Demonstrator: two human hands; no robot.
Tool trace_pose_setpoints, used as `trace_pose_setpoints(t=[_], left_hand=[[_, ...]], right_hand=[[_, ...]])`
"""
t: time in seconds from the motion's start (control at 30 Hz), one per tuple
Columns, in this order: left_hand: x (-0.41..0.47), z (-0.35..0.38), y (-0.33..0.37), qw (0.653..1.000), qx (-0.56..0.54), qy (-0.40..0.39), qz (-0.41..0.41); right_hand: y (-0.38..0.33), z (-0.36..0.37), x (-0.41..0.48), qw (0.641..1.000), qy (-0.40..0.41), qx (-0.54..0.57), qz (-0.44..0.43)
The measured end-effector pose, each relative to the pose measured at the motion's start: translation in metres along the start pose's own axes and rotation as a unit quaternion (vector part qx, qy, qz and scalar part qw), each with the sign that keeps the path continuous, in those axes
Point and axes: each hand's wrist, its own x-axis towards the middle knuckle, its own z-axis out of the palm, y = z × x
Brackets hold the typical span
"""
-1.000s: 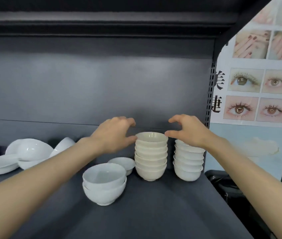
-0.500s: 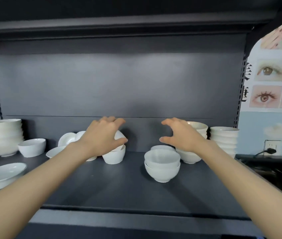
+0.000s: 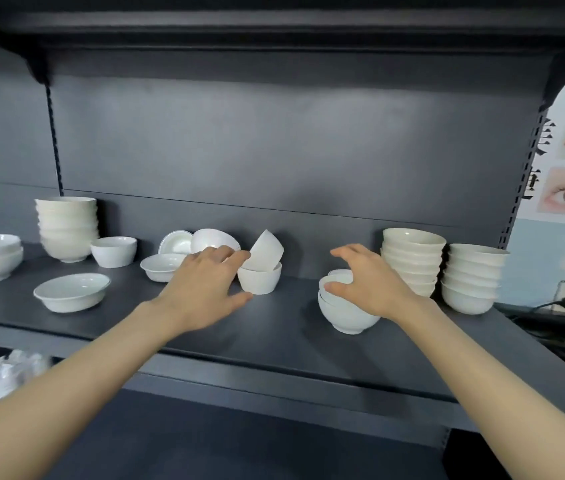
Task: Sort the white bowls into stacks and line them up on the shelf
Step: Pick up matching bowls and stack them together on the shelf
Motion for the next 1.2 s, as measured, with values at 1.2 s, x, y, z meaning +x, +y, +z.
trace_pose_setpoints(t=[1.2], left_hand=[[0.108,0.168,0.045,0.813,-0.520,-0.259,0.044]], right_hand=[[0.063,0.050,0.004,0.919,0.020,0.295,0.260]])
